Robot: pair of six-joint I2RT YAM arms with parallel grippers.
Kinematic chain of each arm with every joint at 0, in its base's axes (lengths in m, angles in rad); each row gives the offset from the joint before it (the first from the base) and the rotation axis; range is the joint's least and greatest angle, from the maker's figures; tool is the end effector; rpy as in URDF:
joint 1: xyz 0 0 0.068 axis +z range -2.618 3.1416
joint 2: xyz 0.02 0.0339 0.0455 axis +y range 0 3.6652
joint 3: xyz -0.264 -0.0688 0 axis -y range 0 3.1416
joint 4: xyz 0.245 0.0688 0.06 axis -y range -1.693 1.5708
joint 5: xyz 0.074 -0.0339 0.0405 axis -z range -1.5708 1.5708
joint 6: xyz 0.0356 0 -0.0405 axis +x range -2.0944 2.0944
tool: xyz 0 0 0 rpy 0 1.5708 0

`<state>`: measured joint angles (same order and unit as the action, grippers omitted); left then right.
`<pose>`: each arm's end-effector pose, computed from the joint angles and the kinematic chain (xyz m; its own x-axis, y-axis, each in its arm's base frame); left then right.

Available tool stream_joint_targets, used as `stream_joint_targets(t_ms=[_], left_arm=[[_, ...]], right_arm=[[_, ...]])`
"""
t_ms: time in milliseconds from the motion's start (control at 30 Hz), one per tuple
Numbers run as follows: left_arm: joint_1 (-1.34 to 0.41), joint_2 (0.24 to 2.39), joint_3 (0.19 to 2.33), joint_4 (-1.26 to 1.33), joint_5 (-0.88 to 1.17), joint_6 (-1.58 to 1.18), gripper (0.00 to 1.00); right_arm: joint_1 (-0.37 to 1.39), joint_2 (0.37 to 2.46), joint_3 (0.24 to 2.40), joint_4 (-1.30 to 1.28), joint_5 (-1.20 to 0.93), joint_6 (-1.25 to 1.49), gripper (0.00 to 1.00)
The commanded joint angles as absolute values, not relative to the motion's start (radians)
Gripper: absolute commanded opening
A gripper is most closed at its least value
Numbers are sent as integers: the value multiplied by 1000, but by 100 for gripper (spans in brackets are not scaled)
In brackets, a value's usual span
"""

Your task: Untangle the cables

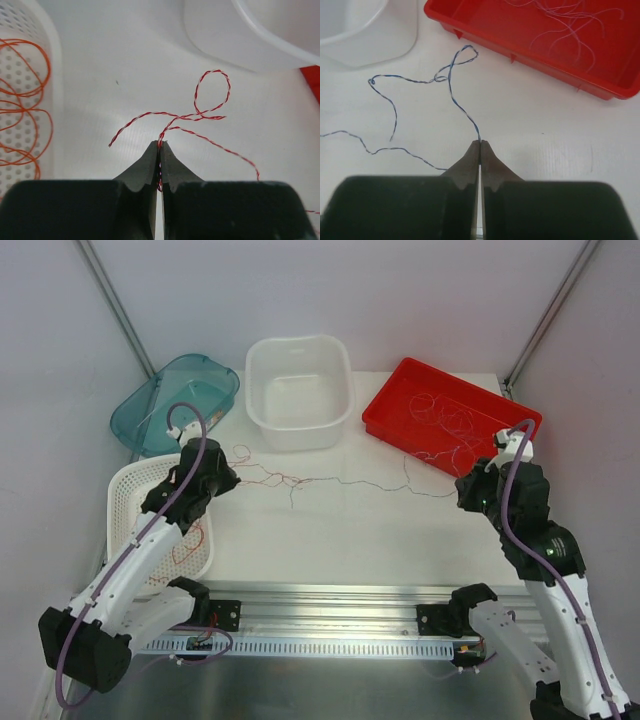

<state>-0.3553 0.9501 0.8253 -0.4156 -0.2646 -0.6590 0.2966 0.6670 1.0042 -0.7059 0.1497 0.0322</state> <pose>0.2001 -0.0643 0.3015 -0.4582 -0.4604 -0.7603 -0.1961 0.8867 -0.4187 0.1219 0.0317 0.3751 -0.3495 -0.0735 -0.9340 -0.1448 0.9892 -0.0237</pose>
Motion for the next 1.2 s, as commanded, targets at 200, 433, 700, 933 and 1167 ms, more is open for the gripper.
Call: stream_joint_targets(t_ms=[200,433,700,933,1167], left_arm=[[-244,930,1008,-638,-560,-410,0],[-135,957,1133,-655,-629,-322,0],[53,1009,1236,-660,-597,-229,0],[159,1052,1296,-681,-506,-239,0],[189,1046,1368,-696,-295,-307,0]], right_arm=[[265,589,1104,-840,316,17,1],[262,587,1103,-859,339,11,1],[256,588,1104,-905,426,3,1],[252,589,1103,-903,390,5,1],[247,597,1121,-894,243,-46,1]])
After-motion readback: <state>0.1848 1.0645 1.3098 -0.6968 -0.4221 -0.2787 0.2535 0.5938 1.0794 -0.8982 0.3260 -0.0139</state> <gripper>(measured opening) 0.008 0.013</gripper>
